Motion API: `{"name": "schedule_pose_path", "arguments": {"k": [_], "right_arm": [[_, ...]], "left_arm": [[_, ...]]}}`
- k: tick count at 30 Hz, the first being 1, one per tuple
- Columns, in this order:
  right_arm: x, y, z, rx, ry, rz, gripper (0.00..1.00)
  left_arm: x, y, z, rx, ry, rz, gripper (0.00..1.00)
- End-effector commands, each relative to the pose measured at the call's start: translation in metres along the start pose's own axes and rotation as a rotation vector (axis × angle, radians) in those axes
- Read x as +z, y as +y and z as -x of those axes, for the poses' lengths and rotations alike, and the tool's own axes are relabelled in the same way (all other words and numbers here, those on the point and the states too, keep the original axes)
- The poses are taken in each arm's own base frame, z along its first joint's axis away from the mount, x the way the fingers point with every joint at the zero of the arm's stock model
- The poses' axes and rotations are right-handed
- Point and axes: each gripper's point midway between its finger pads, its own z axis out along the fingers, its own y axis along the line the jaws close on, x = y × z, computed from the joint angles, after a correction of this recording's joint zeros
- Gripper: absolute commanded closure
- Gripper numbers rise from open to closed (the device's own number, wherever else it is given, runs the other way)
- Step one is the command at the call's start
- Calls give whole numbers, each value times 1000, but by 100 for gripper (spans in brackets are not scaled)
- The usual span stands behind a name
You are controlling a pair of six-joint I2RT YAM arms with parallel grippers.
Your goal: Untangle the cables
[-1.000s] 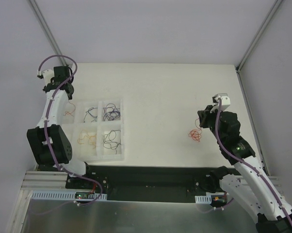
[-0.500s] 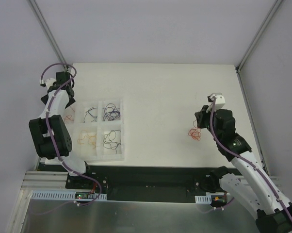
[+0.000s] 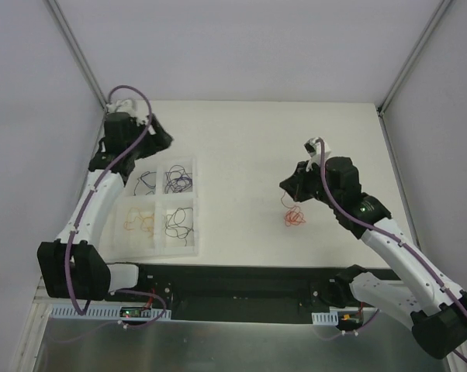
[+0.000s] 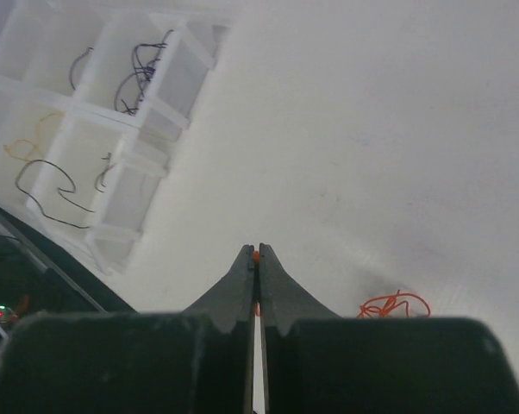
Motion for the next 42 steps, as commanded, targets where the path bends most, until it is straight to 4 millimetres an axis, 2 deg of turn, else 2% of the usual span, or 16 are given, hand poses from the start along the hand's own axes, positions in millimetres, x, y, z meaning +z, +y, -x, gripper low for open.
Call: {"name": "schedule_pose_path", "arguments": {"k": [1,3,5,8,10,15,17,20,26,29,33,36,38,39,40,42], "right_arm": [[-11,48,39,200,-101,181,100],[-14,55,48,278,-129,205,100],[-16,57,56,356,-165,211,100],[-16,55,63,488,-205,202,100],[-17,58,71,561,-234,219,100],[-16,75,73,719,-203,327,100],[-18,82,74,737,-196,358,100],[-18,89,72,744,-196,363,100],[-18,113,67,749,-171,423,100],[-18,120,67,752,-174,439,100],[-22,122,73,735,-190,446,100],[-24,120,74,709,-198,430,100],[-25,118,71,693,-196,419,100],[-27,117,71,675,-207,419,100],[-29,116,69,639,-211,418,91],[-35,109,61,519,-213,397,61]], "left_arm": [[-72,-172,-60,220,110,-942,27],[-98,-199,-90,268,154,-1114,27],[-118,-215,-118,325,211,-1227,29],[-139,-229,-151,414,259,-1334,27],[-149,-234,-164,449,250,-1379,22],[-179,-246,-181,435,211,-1507,6],[-187,-249,-186,447,191,-1530,3],[-195,-250,-193,463,183,-1554,3],[-194,-255,-196,445,203,-1543,6],[-197,-256,-200,446,237,-1562,20],[-198,-256,-203,468,272,-1566,65],[-199,-255,-203,503,262,-1563,89],[-200,-254,-202,515,243,-1563,100],[-200,-253,-201,519,234,-1561,100],[-202,-253,-200,524,226,-1566,100],[-203,-253,-200,526,224,-1570,100]]}}
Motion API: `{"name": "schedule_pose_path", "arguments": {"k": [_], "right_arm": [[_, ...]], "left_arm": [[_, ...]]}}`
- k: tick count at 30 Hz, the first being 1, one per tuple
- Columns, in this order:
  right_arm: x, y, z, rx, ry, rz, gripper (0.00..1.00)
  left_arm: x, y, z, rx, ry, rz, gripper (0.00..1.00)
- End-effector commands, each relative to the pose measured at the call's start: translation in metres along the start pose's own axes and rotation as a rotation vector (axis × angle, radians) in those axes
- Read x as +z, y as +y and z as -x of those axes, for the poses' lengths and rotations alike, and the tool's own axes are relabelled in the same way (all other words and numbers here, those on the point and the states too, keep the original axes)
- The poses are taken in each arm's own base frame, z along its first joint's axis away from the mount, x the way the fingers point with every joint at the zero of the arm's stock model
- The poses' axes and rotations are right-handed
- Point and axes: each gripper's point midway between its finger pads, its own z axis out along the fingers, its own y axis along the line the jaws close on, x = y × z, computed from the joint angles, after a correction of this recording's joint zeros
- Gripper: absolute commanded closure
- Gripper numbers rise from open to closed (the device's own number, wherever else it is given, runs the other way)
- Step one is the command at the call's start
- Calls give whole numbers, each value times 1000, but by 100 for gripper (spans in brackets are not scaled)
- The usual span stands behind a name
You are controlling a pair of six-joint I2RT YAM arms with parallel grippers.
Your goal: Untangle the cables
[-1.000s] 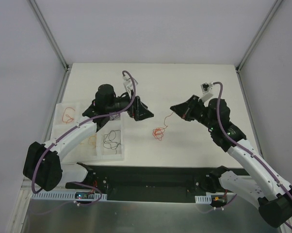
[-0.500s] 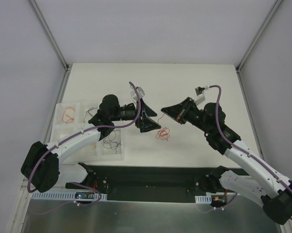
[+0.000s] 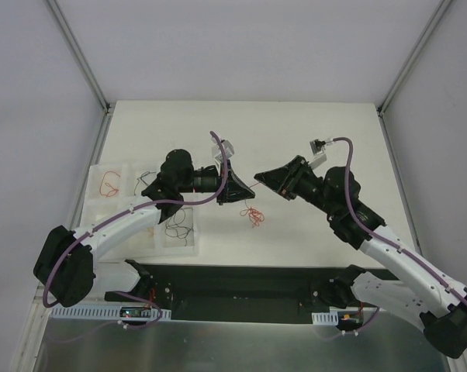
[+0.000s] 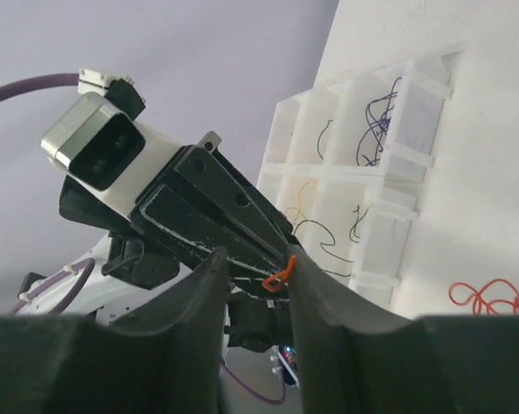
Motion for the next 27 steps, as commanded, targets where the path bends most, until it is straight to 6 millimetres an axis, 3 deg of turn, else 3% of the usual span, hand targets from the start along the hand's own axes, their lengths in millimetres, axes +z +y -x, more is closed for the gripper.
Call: {"name": "schedule_pose_path", "arguments": {"k": [1,3,6,9,14,20,27], "right_arm": [[-24,-1,7,-238,-16,-1,52],[-43,-31,9,-323,-30,-121,31],[-65,-63,10,-412,-65,-196,19],[-69,-79,-7,-470,-3,-184,25],[-43,-105,-46,-416,177,-167,53],[-15,-126,-66,-383,191,-138,52],[-4,-150,-73,-379,197,-181,55]], "left_arm": [[-3,-18,19,102,-32,-46,100],[-3,-18,19,93,-32,-47,100],[-3,-21,22,88,-37,-51,100],[-5,-25,25,84,-42,-57,100],[-5,-25,25,83,-45,-54,100],[-5,-25,24,81,-44,-56,100],[-5,-30,25,78,-47,-80,100]]}}
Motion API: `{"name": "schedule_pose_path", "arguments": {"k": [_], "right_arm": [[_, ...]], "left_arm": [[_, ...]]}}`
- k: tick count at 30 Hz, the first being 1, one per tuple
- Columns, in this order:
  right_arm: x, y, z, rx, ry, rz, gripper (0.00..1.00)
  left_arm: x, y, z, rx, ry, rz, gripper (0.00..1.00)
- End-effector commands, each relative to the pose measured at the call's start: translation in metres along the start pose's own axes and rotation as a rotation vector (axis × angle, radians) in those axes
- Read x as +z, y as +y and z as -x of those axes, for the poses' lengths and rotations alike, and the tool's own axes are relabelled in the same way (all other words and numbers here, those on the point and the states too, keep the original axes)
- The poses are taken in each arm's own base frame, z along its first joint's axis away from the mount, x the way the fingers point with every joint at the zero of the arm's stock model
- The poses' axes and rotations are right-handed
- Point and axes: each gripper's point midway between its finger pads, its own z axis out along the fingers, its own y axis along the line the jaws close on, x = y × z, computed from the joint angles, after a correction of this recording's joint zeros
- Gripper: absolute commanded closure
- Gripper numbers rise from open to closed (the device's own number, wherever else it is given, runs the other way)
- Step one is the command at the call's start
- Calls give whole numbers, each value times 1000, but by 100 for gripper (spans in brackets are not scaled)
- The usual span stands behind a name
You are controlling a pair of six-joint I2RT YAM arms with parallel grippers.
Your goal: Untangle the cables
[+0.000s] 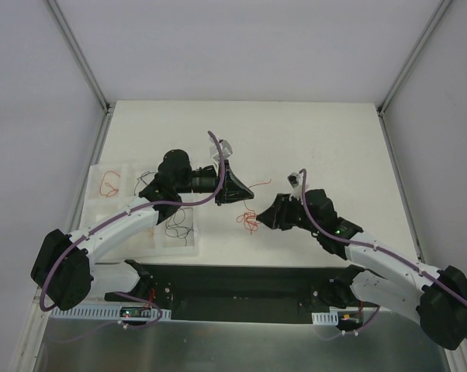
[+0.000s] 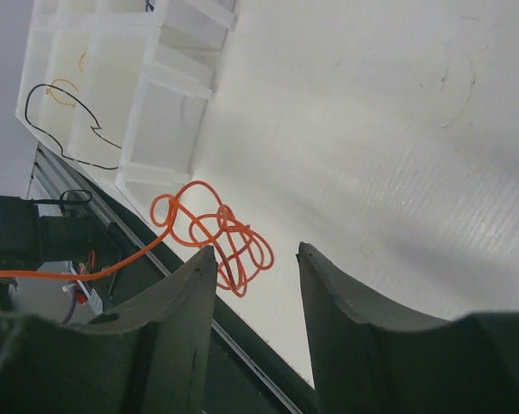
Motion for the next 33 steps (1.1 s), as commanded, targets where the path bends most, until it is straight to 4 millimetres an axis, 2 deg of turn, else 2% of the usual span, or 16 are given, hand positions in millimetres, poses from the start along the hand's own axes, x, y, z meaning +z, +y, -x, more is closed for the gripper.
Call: {"name": "schedule_pose_path", "arguments": {"k": [1,5,12,16,21,26,33], "right_arm": [[8,16,22,-15,-103,72,58],[15,29,26,-1,-102,137,62],[19,34,23,-1,-79,150,58],[12,32,23,0,-91,139,57],[-12,12,31,-47,-143,-4,55],[-23,36,31,-72,-154,115,56],[-8,42,22,-76,-113,162,59]], "left_arm": [[-2,-23,23,78,-47,-77,100],[-2,-28,24,76,-48,-95,100],[-3,-30,25,80,-53,-99,100],[-3,-30,25,80,-52,-102,100],[-4,-31,26,85,-55,-100,100],[-4,-32,27,83,-55,-104,100],[-6,-36,28,96,-61,-110,100]]}}
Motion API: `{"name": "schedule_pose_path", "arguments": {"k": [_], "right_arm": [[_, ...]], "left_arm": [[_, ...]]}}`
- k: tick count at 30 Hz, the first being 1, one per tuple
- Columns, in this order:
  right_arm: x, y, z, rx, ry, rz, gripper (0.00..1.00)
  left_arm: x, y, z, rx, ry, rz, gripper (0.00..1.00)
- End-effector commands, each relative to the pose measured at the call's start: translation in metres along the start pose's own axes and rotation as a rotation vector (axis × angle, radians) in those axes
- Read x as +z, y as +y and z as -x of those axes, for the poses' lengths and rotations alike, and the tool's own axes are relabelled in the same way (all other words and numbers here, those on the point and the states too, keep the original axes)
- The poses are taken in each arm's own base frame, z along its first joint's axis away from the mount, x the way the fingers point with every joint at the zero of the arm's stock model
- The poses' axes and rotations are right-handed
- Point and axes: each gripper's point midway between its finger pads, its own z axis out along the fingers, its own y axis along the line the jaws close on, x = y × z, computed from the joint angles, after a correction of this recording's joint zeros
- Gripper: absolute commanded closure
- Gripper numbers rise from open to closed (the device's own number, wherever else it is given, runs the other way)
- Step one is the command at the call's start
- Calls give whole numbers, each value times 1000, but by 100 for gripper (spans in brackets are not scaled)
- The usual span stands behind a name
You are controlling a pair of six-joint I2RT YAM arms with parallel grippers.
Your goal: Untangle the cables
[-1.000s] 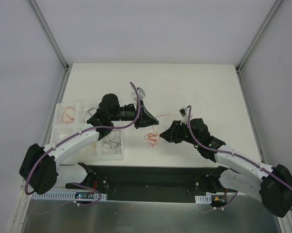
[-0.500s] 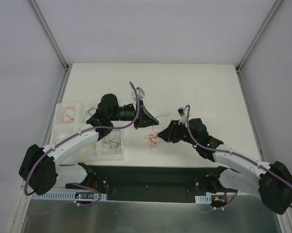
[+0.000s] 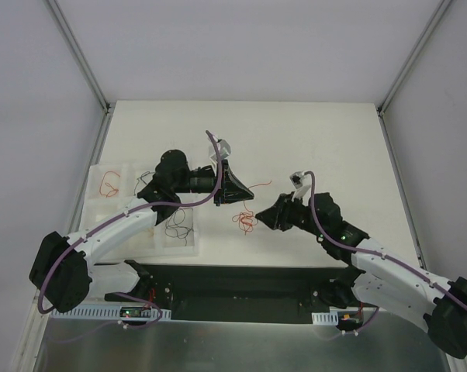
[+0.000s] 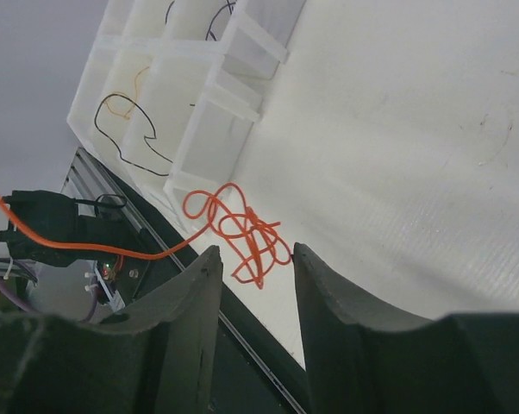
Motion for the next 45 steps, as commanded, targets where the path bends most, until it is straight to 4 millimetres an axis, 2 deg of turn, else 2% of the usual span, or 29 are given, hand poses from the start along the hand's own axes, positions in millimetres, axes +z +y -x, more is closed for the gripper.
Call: {"name": "schedule_pose_path", "arguments": {"k": [1,6,10,12,13,14,17,18,21,23,25,31,33,35,37,40,43,45], "right_arm": [[12,13,0,-17,15,69,60],[23,21,-7,-22,48,95,65],[26,19,-7,-22,44,82,81],[25,10,-8,-29,43,38,95],[23,-2,-9,-28,35,-25,100],[20,-17,-9,-22,23,-105,100],[-2,-84,-14,32,-37,-452,100],[-14,-106,-22,70,-38,-559,100],[-36,-145,-33,164,-50,-718,100],[-47,-163,-40,200,-38,-790,100],[-53,-172,-42,198,-15,-829,100],[-69,-185,-37,133,32,-962,100],[-76,-191,-34,114,30,-1023,93],[-78,-196,-30,104,23,-1053,76],[-81,-202,-27,106,19,-1088,63],[-87,-211,-23,107,37,-1146,53],[-70,-201,-15,72,58,-1042,48],[-44,-177,-12,0,94,-845,43]], "left_arm": [[-3,-25,23,97,-51,-73,100],[-4,-27,24,99,-52,-78,100],[-4,-28,24,106,-55,-80,100],[-5,-29,26,116,-60,-76,100],[-7,-28,28,128,-65,-59,100],[-10,-27,31,153,-74,-27,100],[-26,-13,44,255,-145,139,100],[-34,-6,50,292,-178,217,100],[-68,14,69,372,-305,464,100],[-103,32,83,393,-404,684,100],[-130,38,91,418,-469,818,100],[-158,27,102,469,-556,899,100],[-163,24,104,479,-574,909,100],[-165,19,106,491,-594,897,100],[-164,14,107,500,-598,876,100],[-166,11,108,506,-601,870,100],[-161,10,107,502,-587,850,100],[-150,11,102,478,-555,803,100]]}}
